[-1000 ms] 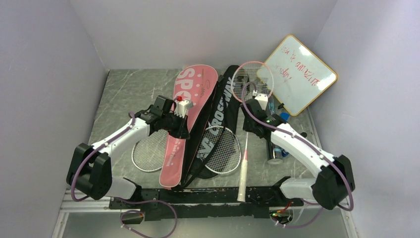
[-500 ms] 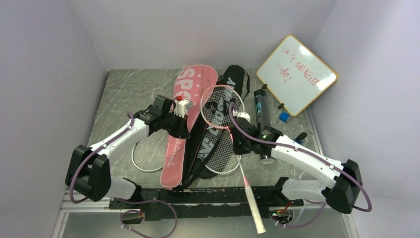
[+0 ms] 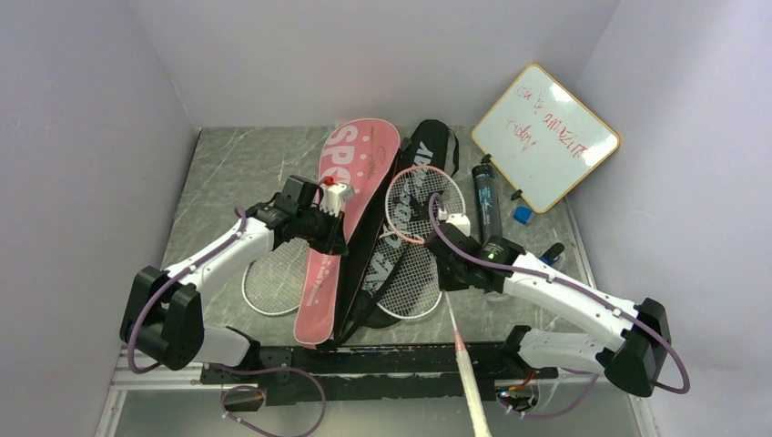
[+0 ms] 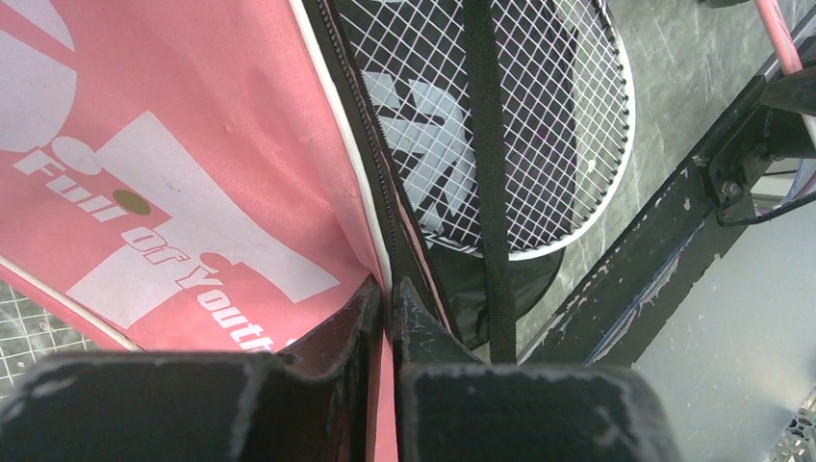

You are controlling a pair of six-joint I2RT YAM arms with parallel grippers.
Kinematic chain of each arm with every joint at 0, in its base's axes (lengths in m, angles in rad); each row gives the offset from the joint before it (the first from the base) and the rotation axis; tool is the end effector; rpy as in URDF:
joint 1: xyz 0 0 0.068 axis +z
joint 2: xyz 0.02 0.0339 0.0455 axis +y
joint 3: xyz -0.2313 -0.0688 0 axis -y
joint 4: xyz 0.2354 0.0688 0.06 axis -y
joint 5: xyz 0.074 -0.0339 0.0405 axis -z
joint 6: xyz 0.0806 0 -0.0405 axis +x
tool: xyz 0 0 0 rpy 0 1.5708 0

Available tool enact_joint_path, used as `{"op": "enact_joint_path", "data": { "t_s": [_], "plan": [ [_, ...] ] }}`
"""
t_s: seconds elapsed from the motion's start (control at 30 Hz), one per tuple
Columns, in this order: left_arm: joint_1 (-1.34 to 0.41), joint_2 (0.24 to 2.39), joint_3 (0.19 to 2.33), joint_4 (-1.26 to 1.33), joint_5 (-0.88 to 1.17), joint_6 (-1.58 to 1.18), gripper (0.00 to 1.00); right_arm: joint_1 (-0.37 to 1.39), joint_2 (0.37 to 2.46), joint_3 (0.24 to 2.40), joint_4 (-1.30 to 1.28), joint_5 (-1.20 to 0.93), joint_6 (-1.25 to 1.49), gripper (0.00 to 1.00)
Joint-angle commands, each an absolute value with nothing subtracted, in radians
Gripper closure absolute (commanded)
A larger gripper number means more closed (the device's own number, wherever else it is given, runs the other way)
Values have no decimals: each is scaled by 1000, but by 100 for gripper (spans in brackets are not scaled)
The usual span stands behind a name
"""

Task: Pack up the badminton gear
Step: Place the racket in the racket bag.

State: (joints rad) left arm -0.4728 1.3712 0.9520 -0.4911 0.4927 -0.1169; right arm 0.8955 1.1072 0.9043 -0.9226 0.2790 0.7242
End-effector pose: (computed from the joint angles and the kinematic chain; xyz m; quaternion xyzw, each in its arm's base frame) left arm 0.2520 -0.1717 0.1847 0.2402 0.8889 -0.3121 0.2339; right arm 0.1577 0.1613 0.1950 -0.0520 0.9649 0.0648 0.2490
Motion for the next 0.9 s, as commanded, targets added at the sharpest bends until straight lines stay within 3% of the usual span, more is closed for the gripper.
{"op": "enact_joint_path", "data": {
  "t_s": [0.0,0.27,0.87],
  "plan": [
    [-469,1320,954,-460,487,-98,89,902,1071,905,-993,319,754,100],
    [-469,1315,948,-449,534,-92,90,905,1055,885,-927,244,733,100],
    [-469,1321,943,-443,567,-84,90,994,1276,1038,-730,188,700,100]
  ]
}}
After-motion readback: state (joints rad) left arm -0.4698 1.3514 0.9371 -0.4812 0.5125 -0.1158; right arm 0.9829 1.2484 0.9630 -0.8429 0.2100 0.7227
